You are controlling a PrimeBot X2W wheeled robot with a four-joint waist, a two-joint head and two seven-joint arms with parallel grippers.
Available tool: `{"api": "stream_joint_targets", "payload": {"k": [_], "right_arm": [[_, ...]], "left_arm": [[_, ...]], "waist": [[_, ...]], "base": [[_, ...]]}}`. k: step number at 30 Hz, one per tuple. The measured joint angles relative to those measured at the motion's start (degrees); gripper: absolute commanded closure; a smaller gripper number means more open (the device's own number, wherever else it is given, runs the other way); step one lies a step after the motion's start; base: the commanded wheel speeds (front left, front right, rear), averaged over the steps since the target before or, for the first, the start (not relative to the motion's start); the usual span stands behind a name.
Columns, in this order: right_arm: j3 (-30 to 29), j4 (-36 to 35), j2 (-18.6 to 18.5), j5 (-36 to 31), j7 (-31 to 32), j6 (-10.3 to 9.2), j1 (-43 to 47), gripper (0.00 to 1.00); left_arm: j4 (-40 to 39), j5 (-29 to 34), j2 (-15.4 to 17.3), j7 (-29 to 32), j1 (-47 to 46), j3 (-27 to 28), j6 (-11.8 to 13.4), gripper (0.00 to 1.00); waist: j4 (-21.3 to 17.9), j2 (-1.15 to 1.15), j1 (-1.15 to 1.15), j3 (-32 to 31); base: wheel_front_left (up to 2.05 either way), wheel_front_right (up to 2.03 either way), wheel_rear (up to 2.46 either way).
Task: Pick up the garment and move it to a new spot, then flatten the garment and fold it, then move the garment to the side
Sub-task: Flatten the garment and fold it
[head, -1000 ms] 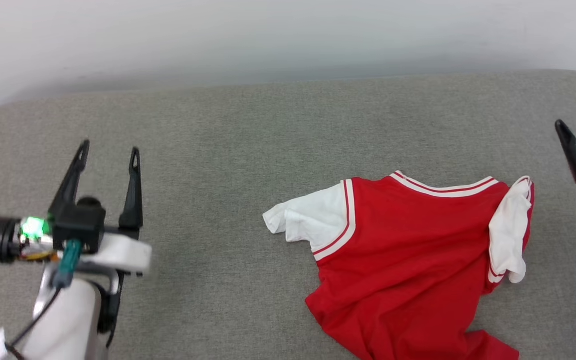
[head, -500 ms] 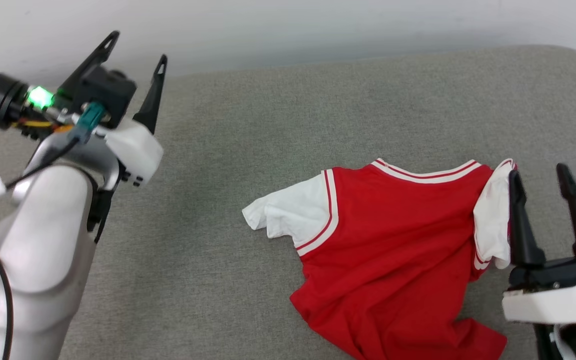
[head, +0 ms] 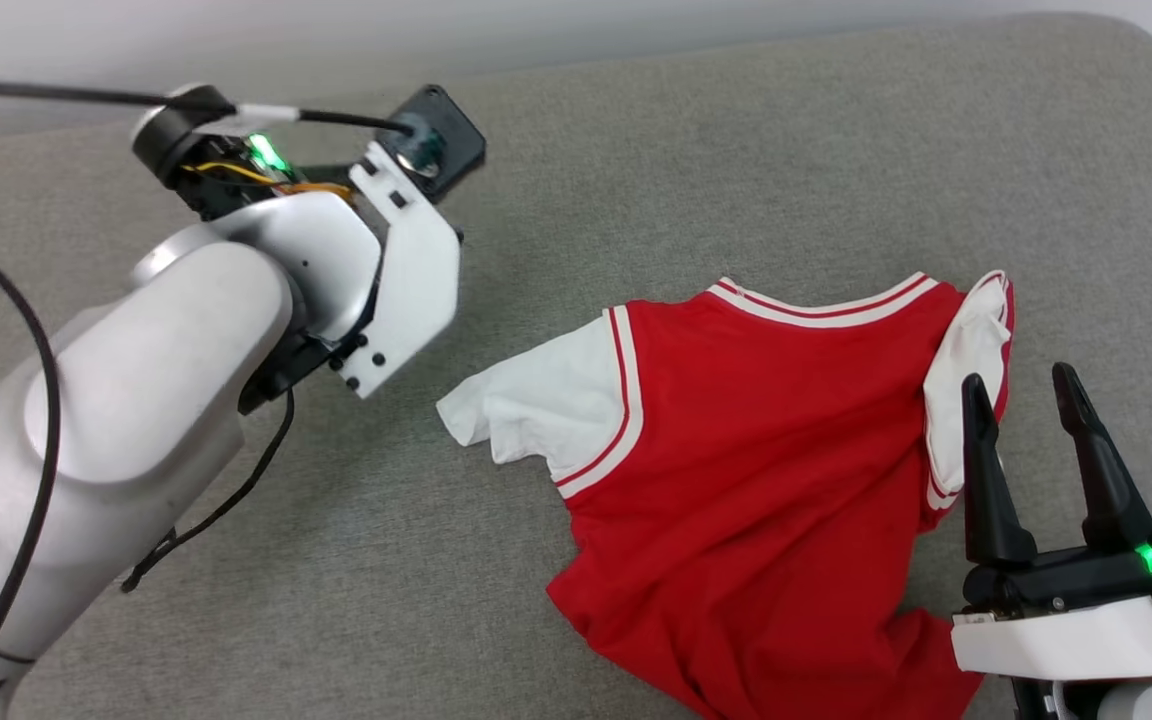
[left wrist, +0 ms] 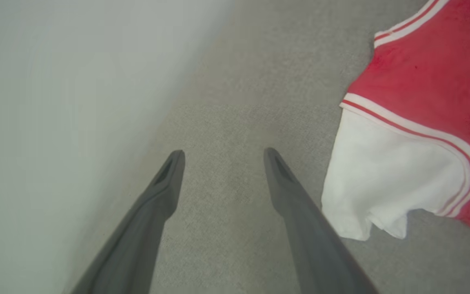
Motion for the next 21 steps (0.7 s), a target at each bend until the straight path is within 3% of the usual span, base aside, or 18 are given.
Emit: {"api": "stream_joint_targets", "payload": {"k": [9, 15, 21], "right_arm": [[1.51, 0.30, 0.25, 0.22, -0.18, 0.01, -3.18, 0.00], [2.56, -0.23, 0.31, 0.37, -0.20, 0.01, -4.81, 0.00], [2.94, -0.34, 0.35, 1.09, -0.21, 0.01, -6.27, 0.00]], "left_arm": [[-4.05, -15.14, 3.93, 16.01, -10.07, -17.50, 0.01, 0.00], [-6.52, -17.30, 4.14, 22.06, -12.27, -20.24, 0.01, 0.00], [-12.55, -14.86, 4.91, 30.80, -7.61, -20.40, 0.01, 0.00]], "waist": [[-2.25, 0.00, 0.00, 3.64], [-3.51, 0.00, 0.00, 6.44], [-4.71, 0.00, 0.00, 9.09]], "base": [[0.00, 0.00, 0.00], [0.00, 0.00, 0.00], [0.00, 0.00, 0.00]]}}
